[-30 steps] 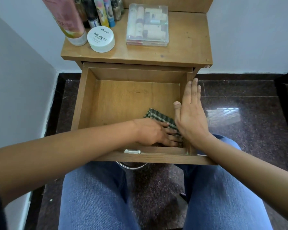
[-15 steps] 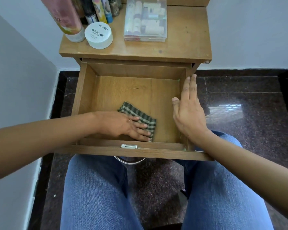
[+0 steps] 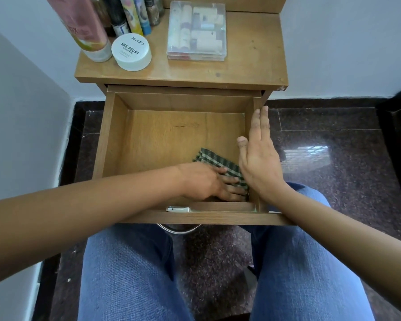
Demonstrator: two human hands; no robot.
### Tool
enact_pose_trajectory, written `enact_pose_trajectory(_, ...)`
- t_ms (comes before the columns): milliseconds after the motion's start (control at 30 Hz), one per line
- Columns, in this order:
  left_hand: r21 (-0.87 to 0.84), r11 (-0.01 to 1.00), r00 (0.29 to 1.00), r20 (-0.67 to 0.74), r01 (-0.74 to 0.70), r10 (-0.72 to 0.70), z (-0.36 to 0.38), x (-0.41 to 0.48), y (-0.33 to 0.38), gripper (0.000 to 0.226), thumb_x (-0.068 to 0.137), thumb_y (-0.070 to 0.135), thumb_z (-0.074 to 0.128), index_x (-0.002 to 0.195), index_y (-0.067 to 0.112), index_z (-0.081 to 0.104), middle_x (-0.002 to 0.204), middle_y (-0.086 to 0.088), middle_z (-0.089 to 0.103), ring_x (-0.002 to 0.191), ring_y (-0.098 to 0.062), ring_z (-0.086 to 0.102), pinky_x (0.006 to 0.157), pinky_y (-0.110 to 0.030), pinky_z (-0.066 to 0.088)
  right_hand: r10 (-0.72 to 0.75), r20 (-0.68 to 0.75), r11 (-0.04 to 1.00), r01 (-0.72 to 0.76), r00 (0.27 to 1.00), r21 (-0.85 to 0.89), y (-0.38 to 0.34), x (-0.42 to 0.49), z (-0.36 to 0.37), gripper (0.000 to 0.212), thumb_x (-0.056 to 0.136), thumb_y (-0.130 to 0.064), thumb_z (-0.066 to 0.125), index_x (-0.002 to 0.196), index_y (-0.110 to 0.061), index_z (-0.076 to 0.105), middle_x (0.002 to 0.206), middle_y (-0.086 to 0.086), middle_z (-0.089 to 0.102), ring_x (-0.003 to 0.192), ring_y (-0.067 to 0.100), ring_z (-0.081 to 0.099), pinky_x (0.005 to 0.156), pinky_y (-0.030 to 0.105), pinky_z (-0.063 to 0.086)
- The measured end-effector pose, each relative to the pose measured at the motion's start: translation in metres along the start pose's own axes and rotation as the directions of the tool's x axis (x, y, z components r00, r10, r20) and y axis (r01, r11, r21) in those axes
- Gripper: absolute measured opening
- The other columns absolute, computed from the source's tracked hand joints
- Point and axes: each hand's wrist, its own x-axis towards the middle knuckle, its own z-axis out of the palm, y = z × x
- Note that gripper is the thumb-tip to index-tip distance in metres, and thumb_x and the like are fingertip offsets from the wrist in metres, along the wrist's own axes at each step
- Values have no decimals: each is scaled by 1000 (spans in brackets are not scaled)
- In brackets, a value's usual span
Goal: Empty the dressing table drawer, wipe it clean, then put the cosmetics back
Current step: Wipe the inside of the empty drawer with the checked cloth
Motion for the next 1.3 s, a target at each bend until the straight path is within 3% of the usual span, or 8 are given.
enact_pose_trajectory(267, -28, 995, 995, -22, 93, -94, 9, 9, -3, 56, 99, 16, 28, 148, 43, 24, 158, 18, 13, 149, -19, 8, 117, -51, 22, -1, -15, 992, 3, 1000, 123, 0, -2, -4, 57, 103, -38, 24, 153, -18, 4, 161, -6, -9, 140, 18, 28, 81, 29, 40)
enact_pose_trajectory(467, -69, 989, 989, -58, 130, -134, -1, 0, 3, 66, 98, 2, 31, 150, 41, 22, 155, 25, 11, 146, -3, 6, 120, -36, 18, 14, -10, 978, -11, 1000, 208, -4, -3, -5, 56, 104, -36, 24, 154, -22, 3, 160, -12, -9, 141, 7, 20, 88, 23, 33)
enact_pose_trajectory(700, -99, 966, 963, -103, 238, -248, -3, 0, 6, 71, 96, -1, 34, 152, 38, 15, 158, 19, 8, 147, -6, 5, 121, -35, 16, 7, -14, 980, -4, 1000, 197, -2, -3, -3, 56, 104, -36, 25, 153, -22, 4, 160, -12, -10, 141, 13, 25, 84, 26, 38)
enact_pose_trajectory(833, -213, 929, 938, -101, 304, -330, 1, 5, 16, 75, 93, -6, 37, 152, 35, 17, 160, 13, 7, 148, -10, 1, 122, -34, 4, 9, -19, 982, -5, 1000, 190, -1, -2, -3, 57, 103, -37, 25, 153, -20, 5, 160, -11, -9, 140, 15, 28, 83, 25, 37)
enact_pose_trajectory(933, -268, 939, 973, -21, 216, -230, 1, -4, 8, 84, 86, -14, 40, 151, 36, 23, 159, 14, 10, 148, -10, 1, 122, -37, 1, 6, -11, 984, -4, 1000, 176, -2, -3, -3, 57, 103, -37, 25, 153, -21, 4, 160, -11, -10, 140, 16, 29, 82, 26, 37)
enact_pose_trajectory(1033, -244, 961, 991, 56, 131, -121, 1, -19, 2, 84, 84, -17, 40, 151, 32, 25, 158, 17, 13, 147, -5, 0, 119, -28, -7, 8, -7, 987, -7, 1000, 163, -2, -1, -2, 57, 103, -38, 24, 153, -21, 3, 160, -11, -10, 138, 18, 33, 78, 27, 39)
enact_pose_trajectory(1167, -240, 961, 988, 96, 137, -117, 3, -31, -1, 86, 84, -17, 43, 151, 32, 20, 158, 17, 11, 145, -2, -1, 119, -28, -5, 17, -14, 992, -15, 1000, 123, -2, -1, 0, 58, 103, -38, 25, 153, -20, 3, 160, -10, -10, 136, 21, 36, 77, 30, 44)
enact_pose_trajectory(1300, -234, 959, 982, 129, 162, -135, 11, -50, -10, 98, 79, -22, 41, 149, 41, 15, 152, 26, 3, 143, 2, -6, 122, -36, -1, 18, -15, 997, -17, 1000, 70, -1, 0, 2, 59, 102, -38, 25, 153, -19, 2, 160, -7, -10, 135, 26, 38, 81, 38, 51)
